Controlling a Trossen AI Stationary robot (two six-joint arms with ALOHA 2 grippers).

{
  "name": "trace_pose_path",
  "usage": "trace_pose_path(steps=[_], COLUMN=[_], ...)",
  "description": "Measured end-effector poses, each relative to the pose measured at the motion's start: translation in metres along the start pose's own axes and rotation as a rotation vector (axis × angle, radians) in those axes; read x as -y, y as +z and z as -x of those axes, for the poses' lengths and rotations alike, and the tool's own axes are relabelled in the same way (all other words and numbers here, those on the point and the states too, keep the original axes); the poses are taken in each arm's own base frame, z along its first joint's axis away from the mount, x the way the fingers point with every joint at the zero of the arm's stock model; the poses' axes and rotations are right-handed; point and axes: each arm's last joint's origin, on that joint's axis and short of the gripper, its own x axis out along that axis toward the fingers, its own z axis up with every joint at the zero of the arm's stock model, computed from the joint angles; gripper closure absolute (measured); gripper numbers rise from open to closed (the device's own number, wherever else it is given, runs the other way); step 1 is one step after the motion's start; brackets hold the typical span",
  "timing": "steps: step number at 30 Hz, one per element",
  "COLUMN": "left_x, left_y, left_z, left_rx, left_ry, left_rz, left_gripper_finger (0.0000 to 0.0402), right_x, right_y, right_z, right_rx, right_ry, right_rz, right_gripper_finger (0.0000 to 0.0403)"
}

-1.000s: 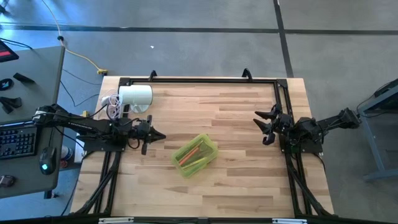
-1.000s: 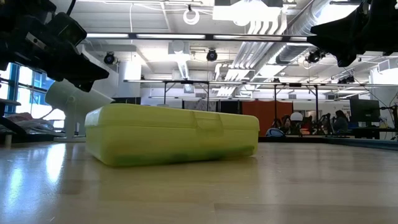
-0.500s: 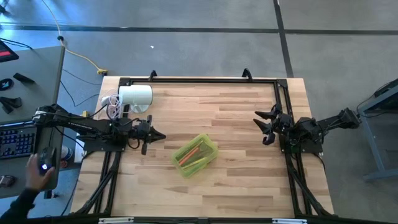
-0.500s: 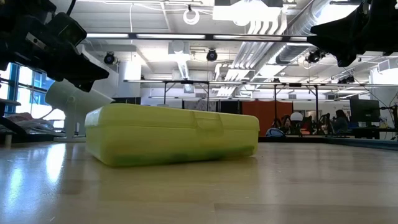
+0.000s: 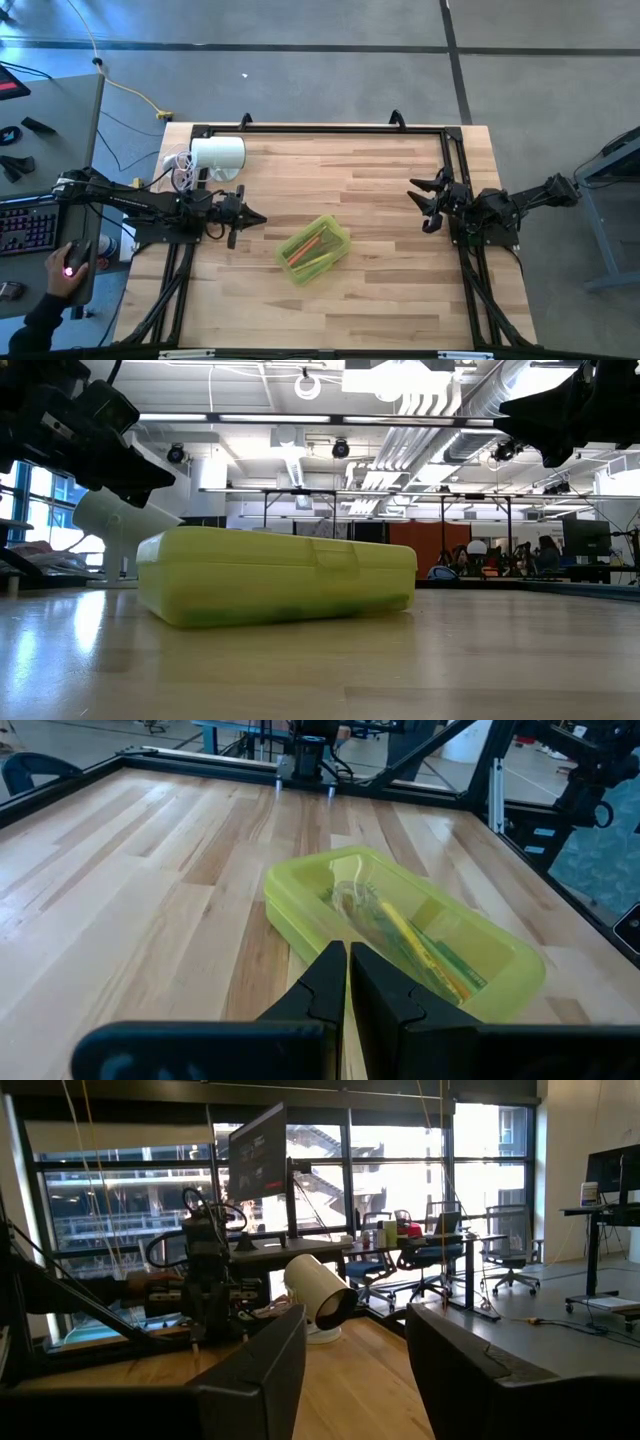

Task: Pick & place school supplies into a supply box
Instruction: Return to Home Position

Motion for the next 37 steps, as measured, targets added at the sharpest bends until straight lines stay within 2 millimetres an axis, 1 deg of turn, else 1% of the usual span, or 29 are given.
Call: trace_pose_path(steps=[7,18,37], left_x=[0.0000,0.0000,0.0000], left_y=[0.0000,0.0000,0.0000], left_z=[0.0000,0.0000,0.0000], left_rx=[0.000,0.000,0.000], left_ry=[0.000,0.000,0.000], left_rz=[0.000,0.000,0.000], left_gripper_finger=[0.0346,0.0346,0.0346], right_x=[0.0000,0.0000,0.0000], right_y=[0.0000,0.0000,0.0000], right_z=[0.0000,0.0000,0.0000], right_rx=[0.000,0.000,0.000], right_ry=[0.000,0.000,-0.001], right_rz=[0.000,0.000,0.000], right_gripper_finger=[0.0251,0.0245,0.0249])
